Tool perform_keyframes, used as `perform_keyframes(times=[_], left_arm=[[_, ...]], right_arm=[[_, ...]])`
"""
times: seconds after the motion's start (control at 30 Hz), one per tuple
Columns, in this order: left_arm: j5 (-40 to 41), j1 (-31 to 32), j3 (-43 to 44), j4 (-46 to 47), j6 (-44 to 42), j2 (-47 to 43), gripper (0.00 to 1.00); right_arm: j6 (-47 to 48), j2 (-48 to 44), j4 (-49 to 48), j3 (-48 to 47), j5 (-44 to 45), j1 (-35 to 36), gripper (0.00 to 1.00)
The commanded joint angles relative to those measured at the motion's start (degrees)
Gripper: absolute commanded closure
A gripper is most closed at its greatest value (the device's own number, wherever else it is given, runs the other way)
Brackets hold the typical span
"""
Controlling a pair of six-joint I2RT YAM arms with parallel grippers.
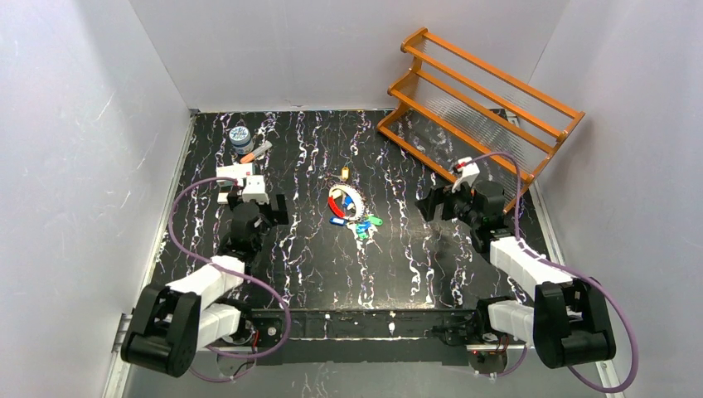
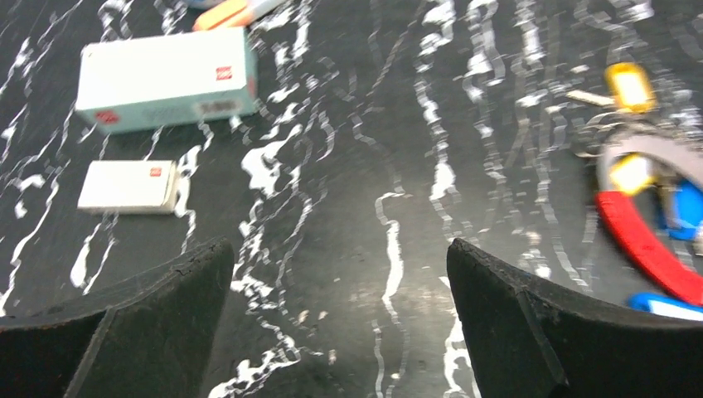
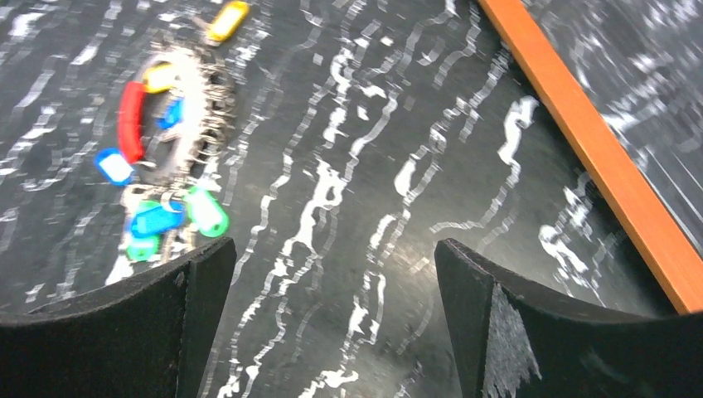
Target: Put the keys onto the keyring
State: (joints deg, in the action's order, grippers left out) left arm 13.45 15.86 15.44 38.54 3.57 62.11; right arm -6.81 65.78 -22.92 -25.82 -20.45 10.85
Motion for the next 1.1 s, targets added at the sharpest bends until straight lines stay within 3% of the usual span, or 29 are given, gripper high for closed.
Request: perform_keyframes(times=[0.0, 0.2, 0.37, 0.5, 0.57, 0.67, 0.73, 0.83, 1.0, 1.07], left_arm=[[8.1, -1.5, 1.2, 2.8, 0.3, 6.0, 0.02], [14.8, -1.5, 0.4, 15.5, -1.8, 17.8, 0.02], [13.4, -1.5, 1.1, 23.5, -8.2, 26.0, 0.02], [15.1, -1.7, -1.9, 34.1, -8.5, 30.6, 0.02], [13.1, -2.9, -3.9, 36.3, -7.0, 30.4, 0.02], [10.7, -4.0, -6.1, 47.3, -8.0, 36.0, 0.02], [10.1, -4.0, -5.5, 41.3, -7.2, 33.3, 0.02], [12.3, -4.0, -4.8, 42.5, -7.0, 34.6, 0.02], [16.5, -4.0, -3.4, 39.2, -4.7, 34.3, 0.02], [16.7, -4.0, -3.1, 39.2, -4.7, 34.5, 0.02]], right_arm=[[1.9, -2.3, -3.6, 4.3, 13.9, -0.2, 0.01], [4.7, -1.5, -10.9, 7.9, 20.8, -0.3, 0.01], [8.4, 2.8, -20.1, 11.8, 26.3, -0.3, 0.01], [9.8, 6.1, -30.4, 15.6, 26.2, -0.5, 0.01], [10.2, 7.6, -31.1, 15.0, 26.1, -0.6, 0.01], [10.6, 10.1, -34.9, 14.9, 26.0, -0.9, 0.01], [10.1, 12.1, -38.6, 14.9, 25.6, -2.0, 0.01], [9.8, 15.6, -41.3, 13.9, 24.7, -4.1, 0.01], [8.6, 26.2, -55.9, 15.5, 26.2, -5.6, 0.01], [7.5, 24.8, -46.6, 12.5, 23.0, -7.0, 0.01]])
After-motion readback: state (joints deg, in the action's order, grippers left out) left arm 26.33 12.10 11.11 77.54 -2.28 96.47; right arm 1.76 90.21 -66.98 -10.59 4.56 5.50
